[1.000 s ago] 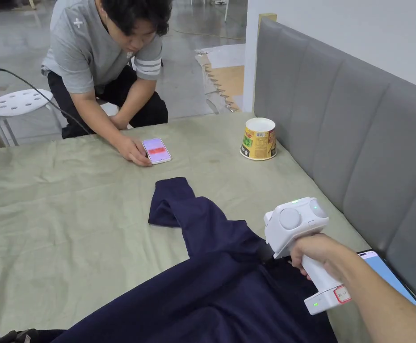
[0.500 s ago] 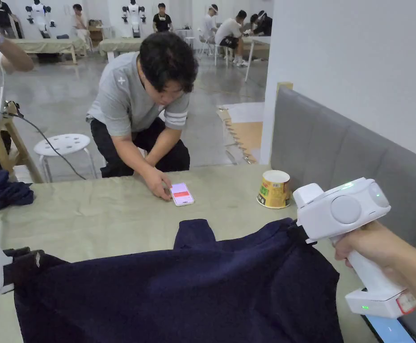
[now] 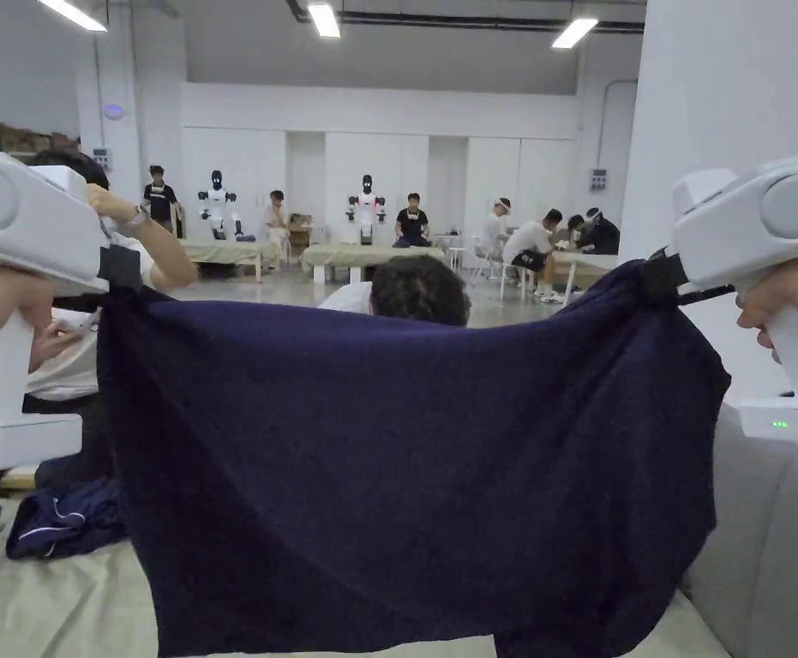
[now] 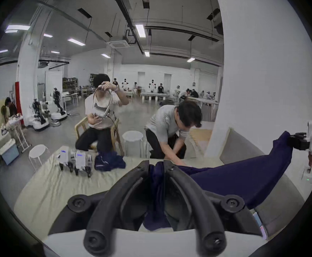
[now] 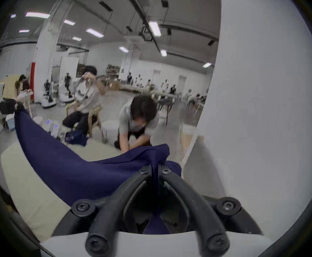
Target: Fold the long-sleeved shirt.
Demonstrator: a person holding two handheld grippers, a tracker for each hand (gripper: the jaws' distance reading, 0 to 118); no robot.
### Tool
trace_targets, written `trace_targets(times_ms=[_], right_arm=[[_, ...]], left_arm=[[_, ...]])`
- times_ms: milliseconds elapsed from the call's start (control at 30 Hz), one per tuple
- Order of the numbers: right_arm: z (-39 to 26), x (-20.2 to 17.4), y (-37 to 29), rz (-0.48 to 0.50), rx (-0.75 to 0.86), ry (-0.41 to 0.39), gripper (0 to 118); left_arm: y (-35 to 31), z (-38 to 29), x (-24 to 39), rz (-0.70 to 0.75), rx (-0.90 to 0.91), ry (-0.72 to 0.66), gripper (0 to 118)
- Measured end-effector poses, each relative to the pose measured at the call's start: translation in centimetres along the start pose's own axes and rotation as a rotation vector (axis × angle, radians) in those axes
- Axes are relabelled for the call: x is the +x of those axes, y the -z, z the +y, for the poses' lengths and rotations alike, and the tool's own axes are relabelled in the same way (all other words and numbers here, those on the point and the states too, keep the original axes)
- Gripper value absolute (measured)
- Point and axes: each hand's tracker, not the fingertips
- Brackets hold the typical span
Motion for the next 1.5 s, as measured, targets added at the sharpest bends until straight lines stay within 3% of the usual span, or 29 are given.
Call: trace_targets(times_ms=[100,233,500,800,933,1133,1367,1500], right_arm=[[4.9,0.4,1.5,-0.039,0.05,0.033,4],[9.6,0.8,2.4,-0.088,0.091,0.058,4],[11.3,1.7,4.3,-0.11,0.099,0.123,4],[-2.5,-1.0,12.0,-0.034,-0.056,0.16,2],[-10.1,-3.5,15.3,-0.006,-0.156,0.118,2],[-16.6,-5.1,15.7,0.038,-0.196,0.113,2],[-20.4,-5.1,3.9,0.111,-0.09,0.073,2],[-27.3,-5.8,-4.8,0.136,-0.082,0.043,2]], left_arm=[[0.8,4.8,1.3,0.05,0.054,0.079,18],[1.3,10.2,2.1,0.044,0.113,0.035,18],[4.3,12.0,2.5,0.052,0.121,-0.01,18],[12.1,-1.4,0.3,0.04,-0.053,-0.037,18],[15.4,-9.1,-0.9,0.026,-0.164,-0.053,18],[14.8,-16.3,-2.1,0.015,-0.244,-0.11,18],[4.2,-21.1,-2.7,-0.016,-0.169,-0.067,18],[-3.7,-28.3,-3.3,-0.047,-0.143,-0.051,18]])
